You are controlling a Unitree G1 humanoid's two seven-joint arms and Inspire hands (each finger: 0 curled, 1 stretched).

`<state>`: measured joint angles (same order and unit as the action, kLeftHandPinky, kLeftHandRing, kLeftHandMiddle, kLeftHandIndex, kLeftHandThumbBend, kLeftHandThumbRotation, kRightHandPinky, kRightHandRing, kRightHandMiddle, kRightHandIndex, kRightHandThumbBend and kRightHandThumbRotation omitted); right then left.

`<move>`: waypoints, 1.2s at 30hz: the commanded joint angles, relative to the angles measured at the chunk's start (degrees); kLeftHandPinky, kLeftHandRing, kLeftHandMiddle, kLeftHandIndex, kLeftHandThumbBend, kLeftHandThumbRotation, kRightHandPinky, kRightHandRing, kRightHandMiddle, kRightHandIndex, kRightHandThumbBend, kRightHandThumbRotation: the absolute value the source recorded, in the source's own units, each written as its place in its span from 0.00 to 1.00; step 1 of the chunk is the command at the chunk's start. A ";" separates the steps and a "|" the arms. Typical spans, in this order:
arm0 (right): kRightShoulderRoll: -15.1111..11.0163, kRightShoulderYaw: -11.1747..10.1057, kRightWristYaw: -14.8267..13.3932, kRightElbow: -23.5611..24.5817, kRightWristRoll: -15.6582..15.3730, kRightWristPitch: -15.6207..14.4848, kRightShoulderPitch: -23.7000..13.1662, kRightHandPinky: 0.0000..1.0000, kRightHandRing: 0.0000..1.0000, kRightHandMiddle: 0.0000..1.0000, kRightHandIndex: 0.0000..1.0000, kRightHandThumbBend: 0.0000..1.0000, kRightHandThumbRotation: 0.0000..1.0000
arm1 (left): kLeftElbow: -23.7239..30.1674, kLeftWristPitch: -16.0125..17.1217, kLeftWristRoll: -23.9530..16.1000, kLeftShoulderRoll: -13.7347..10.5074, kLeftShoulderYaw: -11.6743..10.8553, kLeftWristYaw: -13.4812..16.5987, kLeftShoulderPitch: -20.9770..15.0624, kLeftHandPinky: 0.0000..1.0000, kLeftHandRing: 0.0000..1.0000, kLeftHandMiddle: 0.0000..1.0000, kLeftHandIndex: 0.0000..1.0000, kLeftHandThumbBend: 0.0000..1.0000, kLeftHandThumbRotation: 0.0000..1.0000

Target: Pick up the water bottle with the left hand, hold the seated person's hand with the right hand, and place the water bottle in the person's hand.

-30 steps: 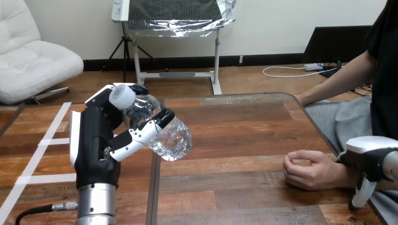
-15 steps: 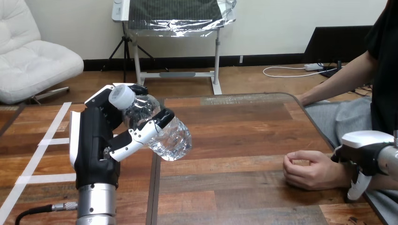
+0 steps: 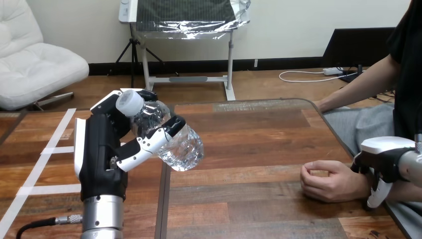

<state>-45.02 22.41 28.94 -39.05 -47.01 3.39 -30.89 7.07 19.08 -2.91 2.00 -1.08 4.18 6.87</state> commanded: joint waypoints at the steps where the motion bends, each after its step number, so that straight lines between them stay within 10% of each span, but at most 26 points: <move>1: 2.93 1.20 -1.28 -4.47 1.14 1.48 -3.92 0.65 0.75 0.81 0.79 0.60 0.00 | 3.23 0.67 -0.05 -0.41 -0.30 0.04 -1.80 0.43 0.43 0.47 0.48 0.64 0.00; 36: 5.11 7.95 -5.27 -16.56 -1.41 4.23 -9.08 0.48 0.61 0.69 0.68 0.60 0.00 | 2.92 1.07 -0.62 -1.60 -0.89 0.35 -1.96 0.43 0.44 0.47 0.49 0.64 0.00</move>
<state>-41.59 28.68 23.29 -53.32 -48.46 6.47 -39.72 7.07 19.01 -2.96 0.69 -1.72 4.24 6.94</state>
